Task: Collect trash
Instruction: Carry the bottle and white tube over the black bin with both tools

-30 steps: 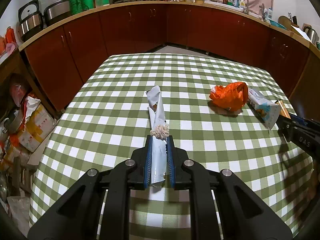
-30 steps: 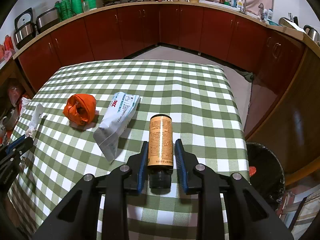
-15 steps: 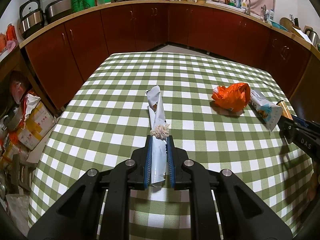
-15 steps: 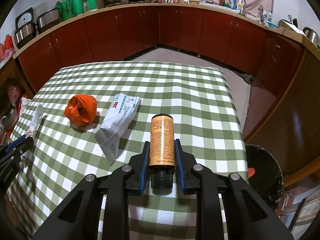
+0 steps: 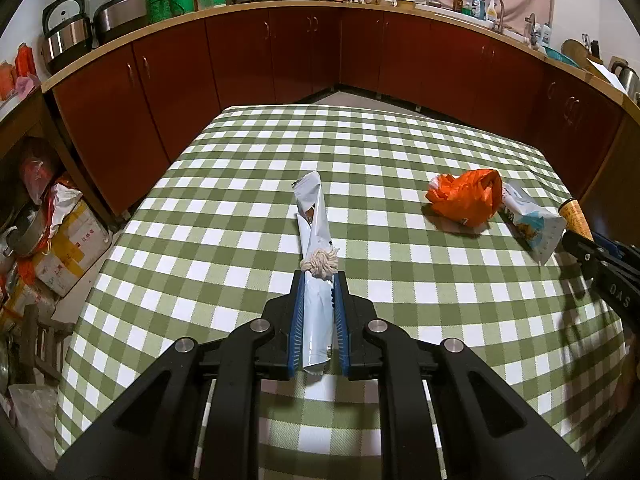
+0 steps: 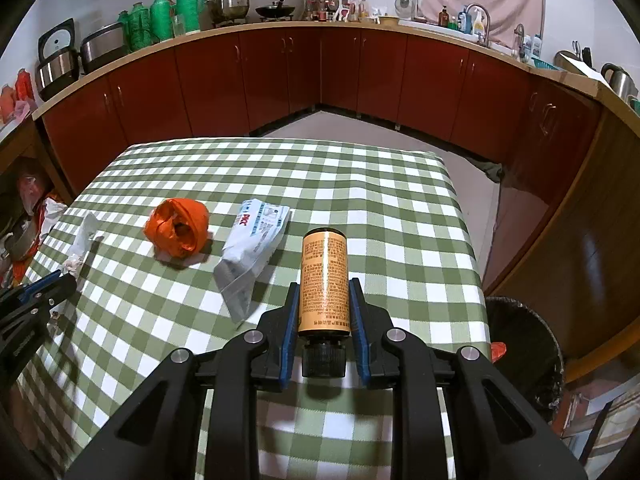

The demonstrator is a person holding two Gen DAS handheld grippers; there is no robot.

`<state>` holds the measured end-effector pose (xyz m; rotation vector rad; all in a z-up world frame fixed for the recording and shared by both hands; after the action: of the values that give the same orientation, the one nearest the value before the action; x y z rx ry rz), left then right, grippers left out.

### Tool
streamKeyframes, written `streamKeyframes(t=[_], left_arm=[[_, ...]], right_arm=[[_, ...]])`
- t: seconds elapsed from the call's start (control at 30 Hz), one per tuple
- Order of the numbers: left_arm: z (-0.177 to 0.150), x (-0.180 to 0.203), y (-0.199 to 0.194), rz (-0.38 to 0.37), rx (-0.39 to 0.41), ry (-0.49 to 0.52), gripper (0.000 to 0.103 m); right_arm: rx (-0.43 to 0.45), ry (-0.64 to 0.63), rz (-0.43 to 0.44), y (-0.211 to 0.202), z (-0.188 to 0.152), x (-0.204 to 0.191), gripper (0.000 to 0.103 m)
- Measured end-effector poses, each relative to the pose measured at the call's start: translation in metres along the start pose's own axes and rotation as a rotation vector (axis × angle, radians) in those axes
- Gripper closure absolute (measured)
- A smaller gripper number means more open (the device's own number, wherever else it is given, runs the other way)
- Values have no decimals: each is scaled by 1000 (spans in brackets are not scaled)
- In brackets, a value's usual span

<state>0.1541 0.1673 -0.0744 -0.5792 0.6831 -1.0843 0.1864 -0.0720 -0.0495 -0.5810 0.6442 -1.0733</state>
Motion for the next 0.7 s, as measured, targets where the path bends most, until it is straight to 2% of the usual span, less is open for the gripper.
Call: streamKeyframes(t=[0.33,0.7], left_arm=[[-1,21,-27,-36,44,17,89],[-6,84,-65,-127,90,91,89]], right_arm=[[47,8,2,-28,-12,1,78],[117,35,-67,-72,-25,34,78]])
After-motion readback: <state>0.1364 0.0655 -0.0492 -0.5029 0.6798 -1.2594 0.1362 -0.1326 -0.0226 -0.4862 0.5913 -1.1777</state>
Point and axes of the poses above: each gripper's, at about its wrist camera, not at the fingertips, and y roughly the way its jaws point, x to its right, z to its top, the point moved 5 cm from there along y, roughly the way its jaws point, and after that the axes turned 15 degrees about z, right-handed, at the moved point
